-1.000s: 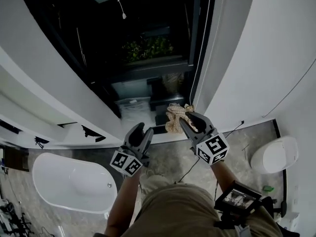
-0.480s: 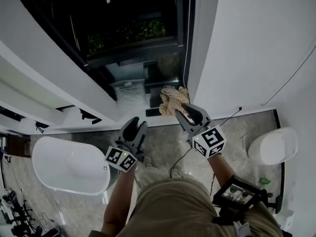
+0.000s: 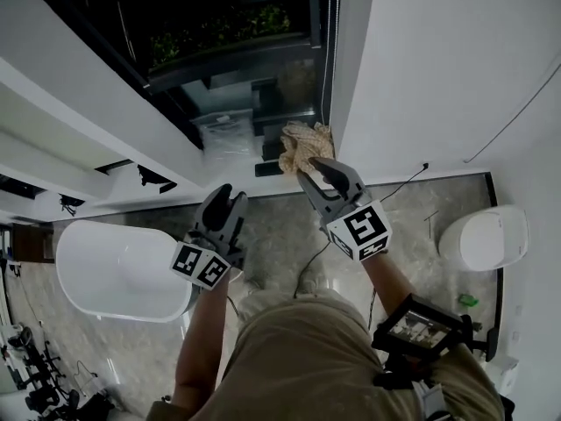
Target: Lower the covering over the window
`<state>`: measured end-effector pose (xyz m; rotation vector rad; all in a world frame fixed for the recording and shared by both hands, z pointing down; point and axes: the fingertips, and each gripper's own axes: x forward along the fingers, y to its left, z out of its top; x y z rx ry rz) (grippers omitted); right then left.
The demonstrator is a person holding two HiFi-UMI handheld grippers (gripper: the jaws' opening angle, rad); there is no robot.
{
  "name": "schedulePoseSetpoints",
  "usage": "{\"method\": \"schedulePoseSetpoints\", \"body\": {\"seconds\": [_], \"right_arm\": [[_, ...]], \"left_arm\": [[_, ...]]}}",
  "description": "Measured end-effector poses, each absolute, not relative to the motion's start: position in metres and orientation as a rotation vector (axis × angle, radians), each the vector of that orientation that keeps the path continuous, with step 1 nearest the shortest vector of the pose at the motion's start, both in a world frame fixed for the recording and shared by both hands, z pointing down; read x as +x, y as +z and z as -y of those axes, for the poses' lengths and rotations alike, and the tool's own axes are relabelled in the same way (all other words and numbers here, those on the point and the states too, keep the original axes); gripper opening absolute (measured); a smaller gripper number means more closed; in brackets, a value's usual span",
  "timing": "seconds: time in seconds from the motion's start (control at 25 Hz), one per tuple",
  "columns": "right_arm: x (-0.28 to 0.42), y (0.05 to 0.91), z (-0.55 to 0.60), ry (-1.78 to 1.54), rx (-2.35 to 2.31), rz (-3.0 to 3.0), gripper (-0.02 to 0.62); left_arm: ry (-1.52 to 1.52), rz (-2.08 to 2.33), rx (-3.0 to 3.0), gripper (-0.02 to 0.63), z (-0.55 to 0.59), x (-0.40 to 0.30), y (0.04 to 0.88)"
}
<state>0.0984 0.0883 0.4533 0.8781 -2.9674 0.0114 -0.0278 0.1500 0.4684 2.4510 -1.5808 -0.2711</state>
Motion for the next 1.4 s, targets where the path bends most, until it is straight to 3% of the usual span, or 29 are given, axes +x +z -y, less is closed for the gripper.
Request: {"method": "schedulePoseSetpoints", "body": {"seconds": [1.4], "right_arm": [[-0.069,0.477,-0.200,-0.053,0.986,2.798,0.114]], "left_arm": [[-0.373,1.541,2.390,0.152,-0.269,-0.238,0.500]]}}
